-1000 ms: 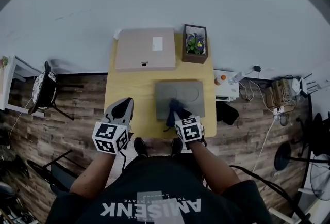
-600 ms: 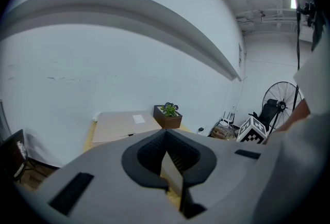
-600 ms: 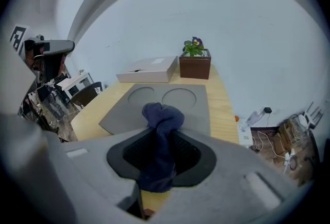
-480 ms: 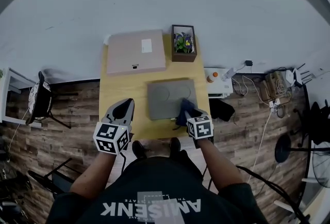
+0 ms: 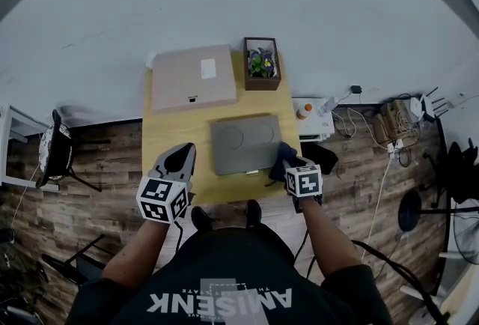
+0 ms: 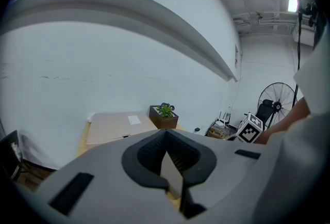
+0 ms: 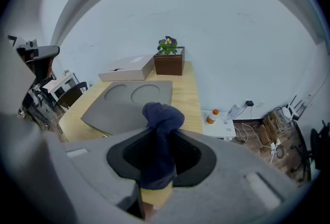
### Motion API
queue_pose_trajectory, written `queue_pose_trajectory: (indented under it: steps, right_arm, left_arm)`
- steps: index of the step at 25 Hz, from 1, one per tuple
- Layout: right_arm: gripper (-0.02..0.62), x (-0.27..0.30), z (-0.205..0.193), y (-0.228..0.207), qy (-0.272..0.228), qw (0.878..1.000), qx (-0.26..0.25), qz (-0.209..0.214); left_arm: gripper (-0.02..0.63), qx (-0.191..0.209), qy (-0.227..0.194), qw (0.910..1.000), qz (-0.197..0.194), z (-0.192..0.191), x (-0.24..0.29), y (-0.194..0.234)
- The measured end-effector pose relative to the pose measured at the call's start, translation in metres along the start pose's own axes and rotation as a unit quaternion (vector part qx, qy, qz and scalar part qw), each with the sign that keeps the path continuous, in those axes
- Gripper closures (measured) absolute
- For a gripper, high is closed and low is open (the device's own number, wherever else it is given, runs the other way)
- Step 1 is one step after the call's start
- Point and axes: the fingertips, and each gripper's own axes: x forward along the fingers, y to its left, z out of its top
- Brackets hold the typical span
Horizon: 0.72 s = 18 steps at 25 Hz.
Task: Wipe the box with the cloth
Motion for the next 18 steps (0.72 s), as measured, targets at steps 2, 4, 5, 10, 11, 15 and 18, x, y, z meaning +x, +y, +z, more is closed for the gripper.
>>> queue_pose_trajectory:
  steps: [2,4,5,10,11,15,18]
  right_arm:
    - [0.495,-0.002,-0.001,-0.009,0.007,1.0,0.002,-0.012]
    - [0.496,-0.006,-0.004,-0.02,0.015,0.999,0.001,-0.03]
    - [0.496,-0.008,-0.006,-0.024,0.018,0.999,0.0,-0.038]
    - [0.495,-0.025,0.009,-0.013,-0.009,0.999,-0.005,-0.034]
    - [0.495,-0.028,0.015,-0.006,-0.016,0.999,-0.012,-0.029]
    - [0.495,-0.033,0.04,0.035,-0.041,0.999,-0.034,0.001]
    - [0.495,-0.029,0.059,0.073,-0.053,0.997,-0.048,0.024]
  left_arm:
    - [0.604,-0.001,-0.001,1.0,-0.002,0.0,0.001,0.002]
    - [0.604,-0.001,-0.001,1.0,-0.004,0.0,0.001,0.004]
    - [0.604,-0.002,-0.001,1.0,-0.005,0.001,0.001,0.005]
    - [0.604,-0.003,-0.004,0.9999,-0.011,0.001,-0.002,0.014]
    - [0.604,-0.003,-0.005,0.9999,-0.011,0.001,-0.004,0.016]
    - [0.604,-0.005,-0.008,0.9999,-0.014,0.001,-0.011,0.026]
    - [0.604,-0.006,-0.011,0.9998,-0.014,0.002,-0.019,0.038]
